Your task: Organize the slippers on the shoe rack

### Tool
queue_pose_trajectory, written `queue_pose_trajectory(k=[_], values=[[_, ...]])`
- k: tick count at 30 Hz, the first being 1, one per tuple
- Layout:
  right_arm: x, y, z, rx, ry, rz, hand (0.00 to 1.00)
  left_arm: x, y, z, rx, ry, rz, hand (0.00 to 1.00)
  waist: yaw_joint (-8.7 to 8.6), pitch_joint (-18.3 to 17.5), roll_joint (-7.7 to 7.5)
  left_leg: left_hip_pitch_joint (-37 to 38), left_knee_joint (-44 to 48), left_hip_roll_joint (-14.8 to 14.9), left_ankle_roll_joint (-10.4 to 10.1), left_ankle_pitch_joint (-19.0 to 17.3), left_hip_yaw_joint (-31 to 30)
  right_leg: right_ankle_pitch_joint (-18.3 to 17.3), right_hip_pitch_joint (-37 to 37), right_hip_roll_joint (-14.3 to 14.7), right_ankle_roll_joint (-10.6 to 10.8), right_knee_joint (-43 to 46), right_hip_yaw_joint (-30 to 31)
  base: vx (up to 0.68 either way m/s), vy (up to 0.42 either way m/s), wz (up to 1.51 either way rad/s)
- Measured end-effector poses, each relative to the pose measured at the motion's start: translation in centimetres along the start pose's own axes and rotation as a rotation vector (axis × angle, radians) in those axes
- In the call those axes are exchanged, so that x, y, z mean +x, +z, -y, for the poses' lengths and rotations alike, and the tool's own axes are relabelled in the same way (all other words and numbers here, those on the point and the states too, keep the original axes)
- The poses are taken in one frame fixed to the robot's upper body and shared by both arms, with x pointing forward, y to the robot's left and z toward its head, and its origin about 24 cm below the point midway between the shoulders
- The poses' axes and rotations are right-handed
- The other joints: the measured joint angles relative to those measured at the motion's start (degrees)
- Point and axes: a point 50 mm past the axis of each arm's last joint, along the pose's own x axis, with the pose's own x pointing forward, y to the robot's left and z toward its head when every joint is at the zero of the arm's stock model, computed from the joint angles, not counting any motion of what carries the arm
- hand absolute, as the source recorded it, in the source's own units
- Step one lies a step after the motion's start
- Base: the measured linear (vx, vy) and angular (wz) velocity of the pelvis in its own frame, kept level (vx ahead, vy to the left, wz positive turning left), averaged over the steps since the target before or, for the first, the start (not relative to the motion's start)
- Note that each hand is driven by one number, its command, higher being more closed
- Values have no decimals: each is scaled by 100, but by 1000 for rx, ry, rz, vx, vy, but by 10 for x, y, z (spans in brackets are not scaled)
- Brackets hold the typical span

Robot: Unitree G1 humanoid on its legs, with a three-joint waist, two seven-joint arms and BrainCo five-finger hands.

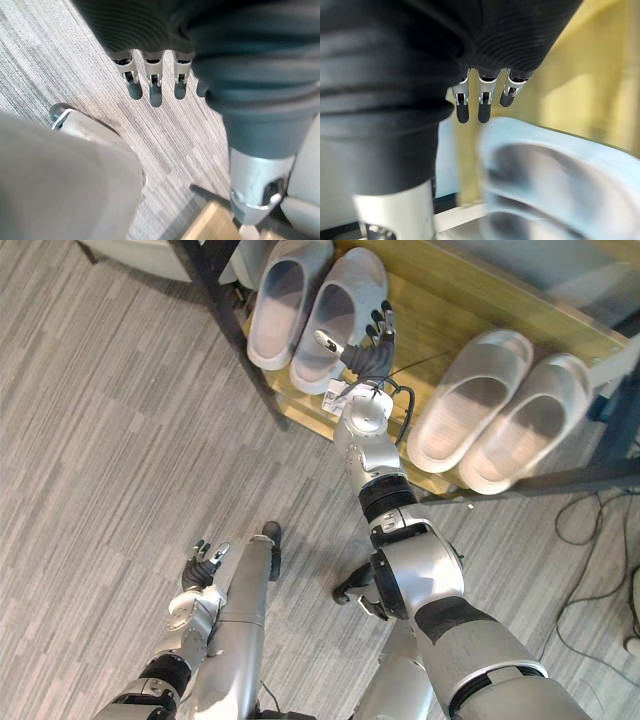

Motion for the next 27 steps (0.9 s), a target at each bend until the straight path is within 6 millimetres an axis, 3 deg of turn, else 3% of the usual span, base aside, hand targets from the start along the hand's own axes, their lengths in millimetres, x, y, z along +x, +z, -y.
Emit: queue_pose_trajectory(k=[4,7,9,11,15,18,23,27], values=[[-23,-17,-12,-66,103,9,0,-10,-19,-15,27,32,-65,0,-83,-133,-21,804,-720,198,19,163,406,350,501,329,53,-772,164,21,17,-39],[-49,-39,-19,-123,195,-13,0,-18,-32,-28,66,47,-108,0,-165,-247,-141,1531,-1400,286,-21,358,715,601,959,591,99,-1408,292,67,9,-35],[-69,-57,-21,-155,253,-48,0,-25,-43,-35,109,48,-147,0,-251,-545,-264,1929,-1940,305,-57,530,934,793,1133,765,132,-1874,399,102,2,-34],[-83,-69,-16,-182,282,-74,0,-27,-50,-35,144,32,-177,0,-314,-694,-290,2281,-2417,311,-73,691,1063,972,1365,923,163,-2297,444,118,6,-30],[-117,-110,14,-333,345,-188,0,-35,-68,-28,236,-36,-261,0,-476,-967,-353,3206,-3690,207,-117,1208,1342,1443,1925,1273,241,-3348,593,128,8,-28],[-145,-135,36,-371,363,-301,0,-41,-78,-26,254,-51,-302,0,-639,-1011,-336,3718,-4154,173,-112,1324,1511,1625,2307,1422,313,-3763,688,138,33,-24],[-207,-171,92,-424,362,-541,0,-50,-90,-26,310,-79,-340,0,-777,-1376,-98,4379,-4709,45,-76,1415,1636,2068,3094,1630,522,-4795,756,114,72,-7],[-231,-180,112,-441,349,-625,0,-54,-94,-29,345,-86,-352,0,-840,-1520,6,4599,-4790,-53,-75,1415,1644,2305,3451,1670,609,-5266,791,29,33,-2]])
